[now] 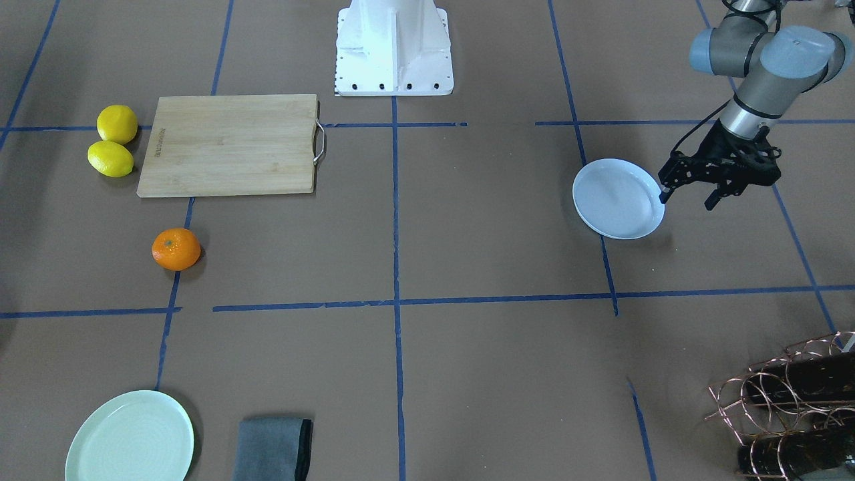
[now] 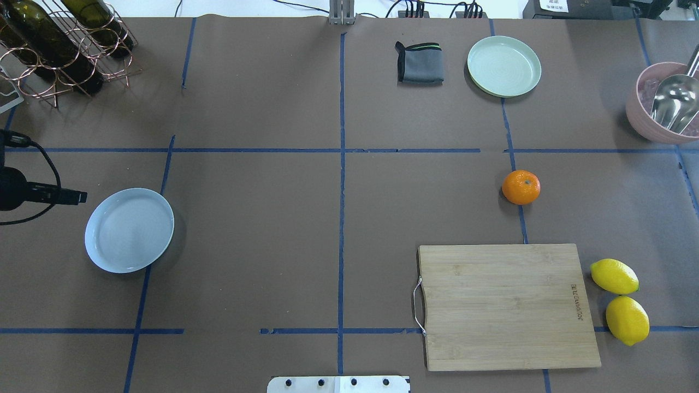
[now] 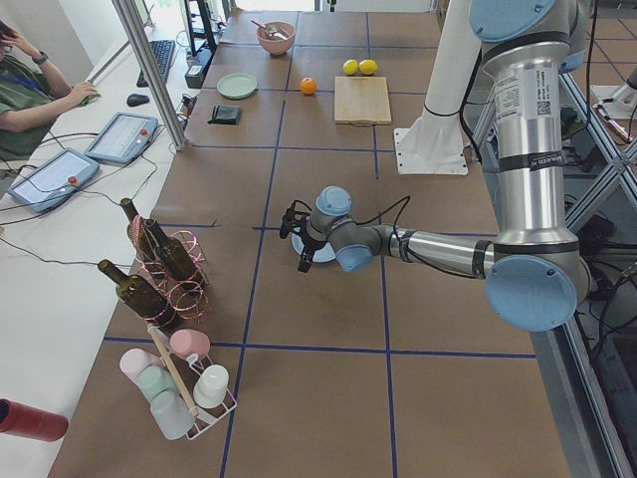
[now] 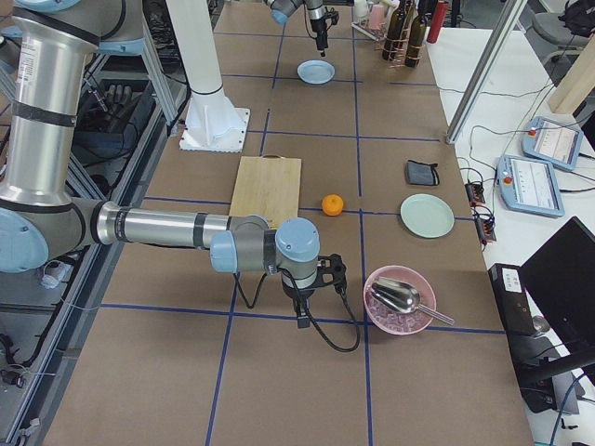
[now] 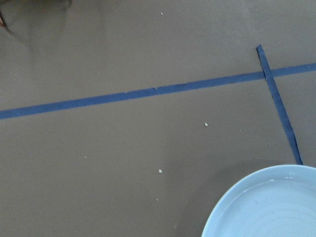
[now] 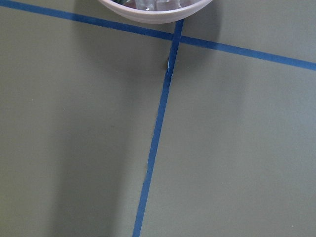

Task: Pick orange to plate
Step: 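Reach the left gripper down to the rim of the light blue plate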

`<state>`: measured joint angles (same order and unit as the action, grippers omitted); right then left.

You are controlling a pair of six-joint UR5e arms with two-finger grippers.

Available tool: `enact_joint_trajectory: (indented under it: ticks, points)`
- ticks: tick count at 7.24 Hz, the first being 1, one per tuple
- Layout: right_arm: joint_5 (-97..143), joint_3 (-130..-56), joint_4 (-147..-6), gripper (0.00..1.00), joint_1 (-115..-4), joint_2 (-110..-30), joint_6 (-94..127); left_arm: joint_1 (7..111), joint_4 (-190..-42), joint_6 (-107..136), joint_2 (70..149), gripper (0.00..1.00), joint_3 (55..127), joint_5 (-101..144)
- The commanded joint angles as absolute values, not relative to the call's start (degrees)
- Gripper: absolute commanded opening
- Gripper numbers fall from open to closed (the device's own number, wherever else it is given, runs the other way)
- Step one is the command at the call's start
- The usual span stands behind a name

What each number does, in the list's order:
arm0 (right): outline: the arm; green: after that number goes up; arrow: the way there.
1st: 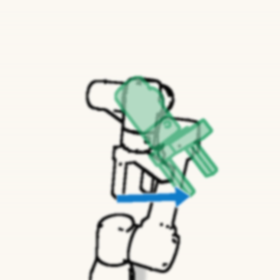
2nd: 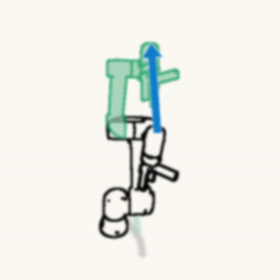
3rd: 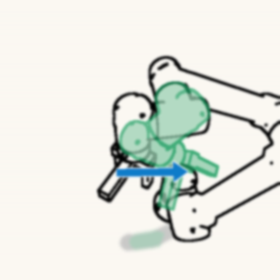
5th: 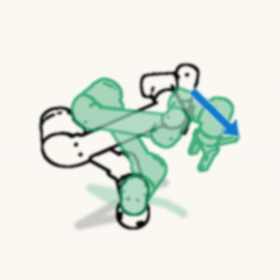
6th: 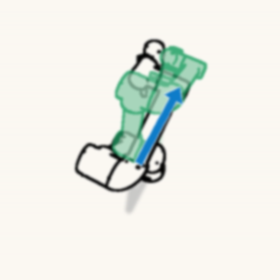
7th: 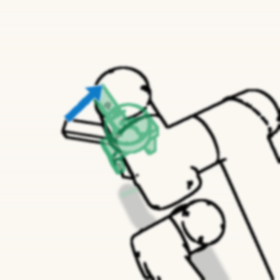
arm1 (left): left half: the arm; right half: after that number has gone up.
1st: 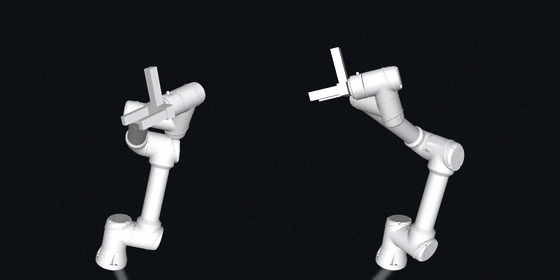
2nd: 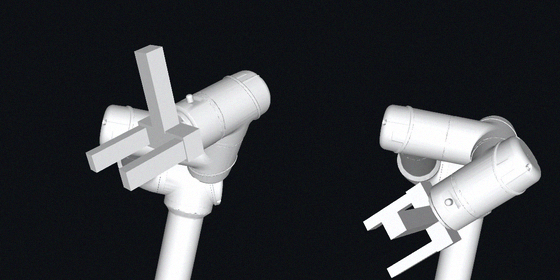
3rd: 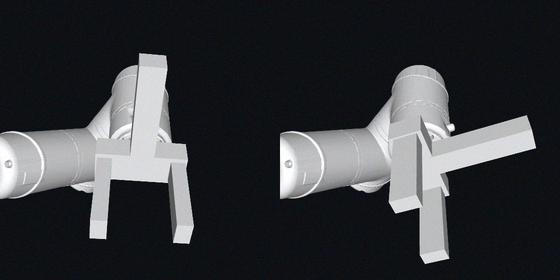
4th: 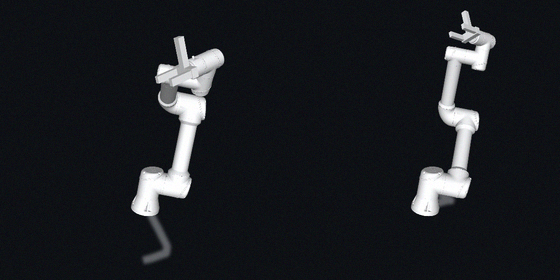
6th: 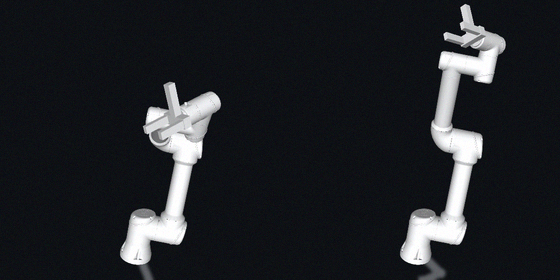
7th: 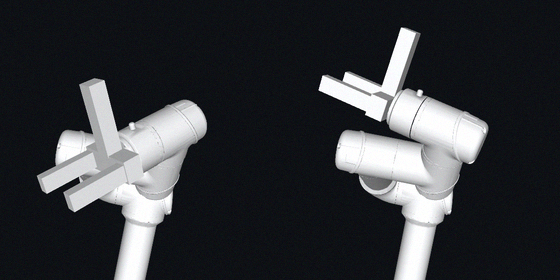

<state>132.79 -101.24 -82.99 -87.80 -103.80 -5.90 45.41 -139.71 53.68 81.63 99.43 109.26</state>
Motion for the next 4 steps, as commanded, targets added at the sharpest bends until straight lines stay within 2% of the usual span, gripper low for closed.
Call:
enact_joint_trajectory:
  ticks: [1, 2, 3, 4]
  points:
    - [132.71, -101.16, -82.97, 1.00, -87.80, -103.80, -5.89, 41.06, -143.84, 61.14, 81.47, 0.76, 96.87, 107.49]
    - [132.71, -101.16, -82.97, 1.00, -87.80, -103.80, -5.89, 39.83, -147.27, 62.39, 81.56, 0.71, 94.51, 106.45]
    - [132.71, -101.16, -82.97, 1.00, -87.80, -103.80, -5.89, 39.64, -148.00, 62.49, 81.48, 0.60, 94.22, 106.17]
    - [132.71, -101.16, -82.97, 1.00, -87.80, -103.80, -5.89, 39.64, -148.09, 62.58, 81.47, 0.23, 94.48, 106.26]
